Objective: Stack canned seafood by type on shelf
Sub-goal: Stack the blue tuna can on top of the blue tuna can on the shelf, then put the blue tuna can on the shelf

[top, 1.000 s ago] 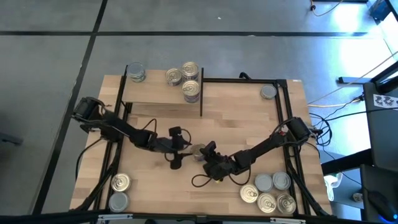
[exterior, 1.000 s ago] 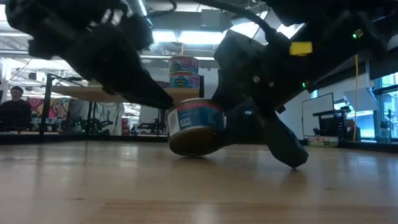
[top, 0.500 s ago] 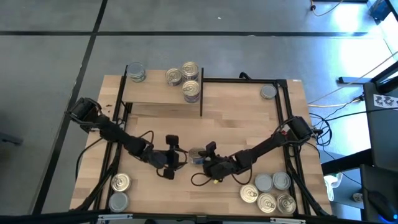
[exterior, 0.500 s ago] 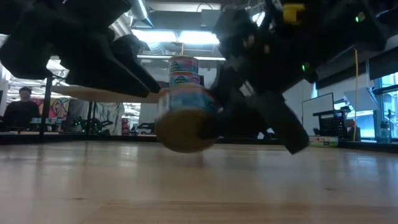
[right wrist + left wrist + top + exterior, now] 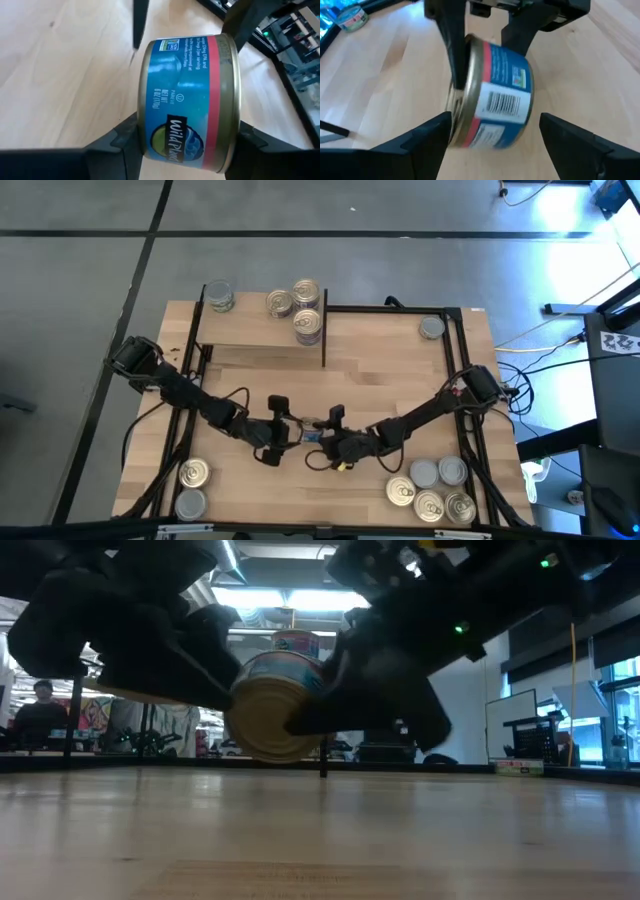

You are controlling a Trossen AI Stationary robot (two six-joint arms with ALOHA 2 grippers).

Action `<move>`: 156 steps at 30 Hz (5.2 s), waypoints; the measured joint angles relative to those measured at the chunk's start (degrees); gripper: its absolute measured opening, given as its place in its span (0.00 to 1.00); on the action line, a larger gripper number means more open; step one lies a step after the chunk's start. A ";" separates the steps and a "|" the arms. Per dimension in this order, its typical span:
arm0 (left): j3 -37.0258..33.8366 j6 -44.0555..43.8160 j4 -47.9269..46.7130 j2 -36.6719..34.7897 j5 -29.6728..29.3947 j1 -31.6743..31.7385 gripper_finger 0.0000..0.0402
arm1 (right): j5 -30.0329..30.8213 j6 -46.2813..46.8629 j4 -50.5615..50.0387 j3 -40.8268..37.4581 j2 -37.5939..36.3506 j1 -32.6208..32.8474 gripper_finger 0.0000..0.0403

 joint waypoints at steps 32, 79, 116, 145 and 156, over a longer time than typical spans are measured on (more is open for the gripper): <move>6.01 -1.08 -24.82 -13.81 -6.37 0.35 0.45 | -5.77 4.89 -8.61 0.22 -7.87 2.17 0.77; 24.79 43.07 -37.00 -12.33 -10.39 52.84 0.45 | -10.23 6.87 2.99 -7.32 -4.24 1.06 0.73; 24.89 33.83 -38.24 -14.21 -1.46 52.15 0.71 | -9.68 6.87 3.35 -7.28 -4.24 1.06 0.73; 24.90 21.62 -45.04 -23.88 0.26 33.24 0.71 | -9.25 6.52 3.62 -7.28 -4.24 0.43 0.73; 24.64 -1.91 -57.70 -22.17 1.21 12.02 0.71 | -11.88 10.38 -0.07 -6.61 -5.21 0.52 0.73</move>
